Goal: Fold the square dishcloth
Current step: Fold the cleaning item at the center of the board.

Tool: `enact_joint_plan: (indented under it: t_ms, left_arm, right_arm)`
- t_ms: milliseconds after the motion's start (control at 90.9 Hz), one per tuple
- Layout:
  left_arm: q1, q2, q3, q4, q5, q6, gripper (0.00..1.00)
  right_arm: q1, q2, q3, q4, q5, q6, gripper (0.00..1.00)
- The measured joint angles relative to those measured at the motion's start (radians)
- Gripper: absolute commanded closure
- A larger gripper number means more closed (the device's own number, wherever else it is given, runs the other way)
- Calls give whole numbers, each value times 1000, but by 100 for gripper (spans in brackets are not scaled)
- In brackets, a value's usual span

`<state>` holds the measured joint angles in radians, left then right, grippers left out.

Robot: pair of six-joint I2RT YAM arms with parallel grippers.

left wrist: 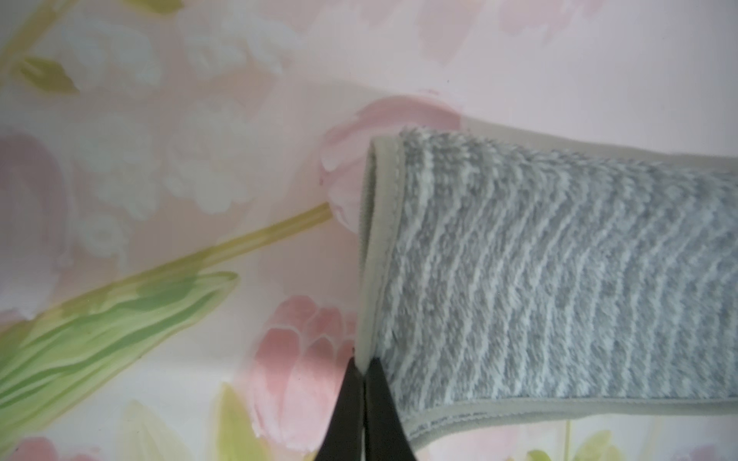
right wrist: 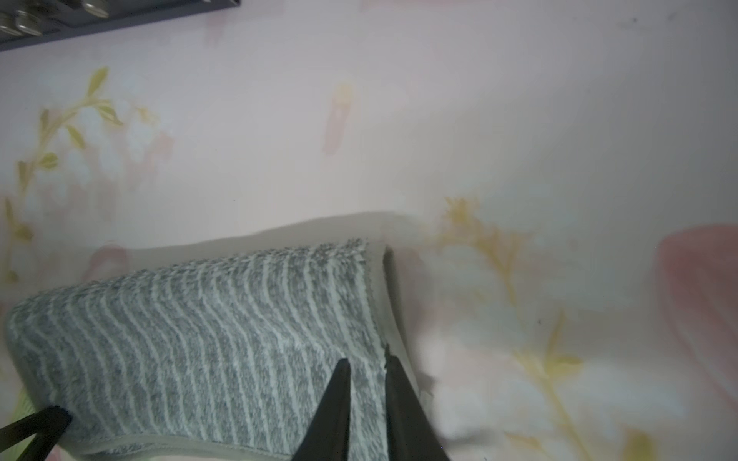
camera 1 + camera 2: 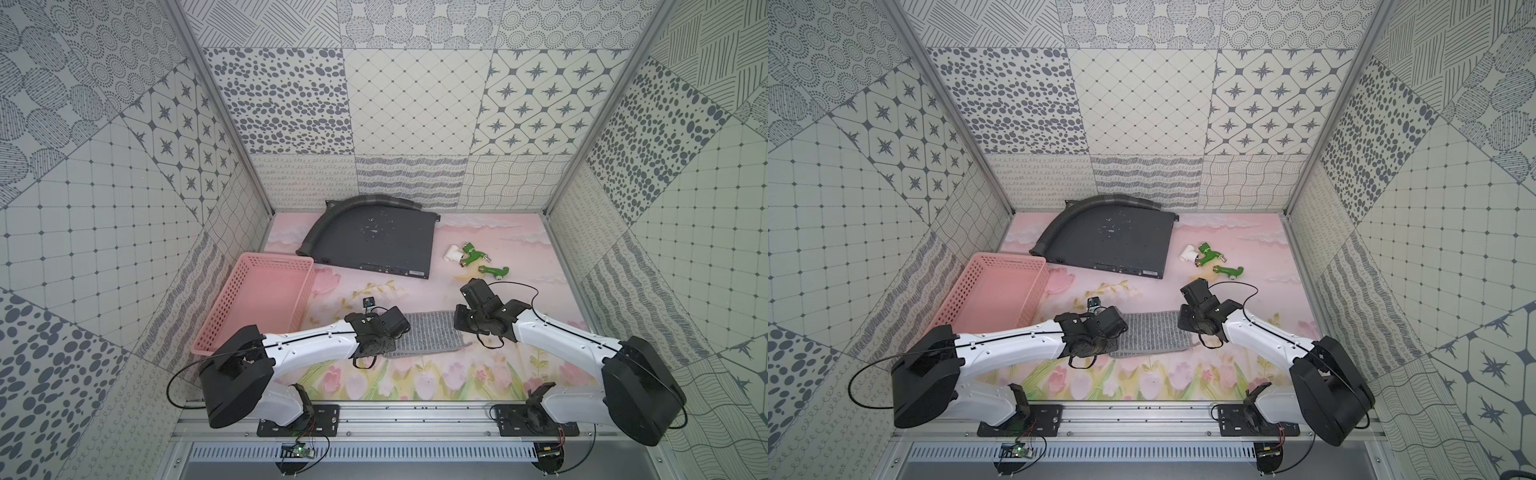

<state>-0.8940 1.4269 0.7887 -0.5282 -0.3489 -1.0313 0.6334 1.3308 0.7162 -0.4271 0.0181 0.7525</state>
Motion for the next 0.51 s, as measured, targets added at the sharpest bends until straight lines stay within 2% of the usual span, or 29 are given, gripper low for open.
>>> enact_joint_plan:
  t_ms: [176,506]
  left_arm:
    - [5,-14,1,-31,-40,36,100]
    - [5,-36,4,-66,-74,70,100]
  right_arm:
    - [9,61,71,45,-40,0,82]
    - [9,252,137,67,-24,2,84]
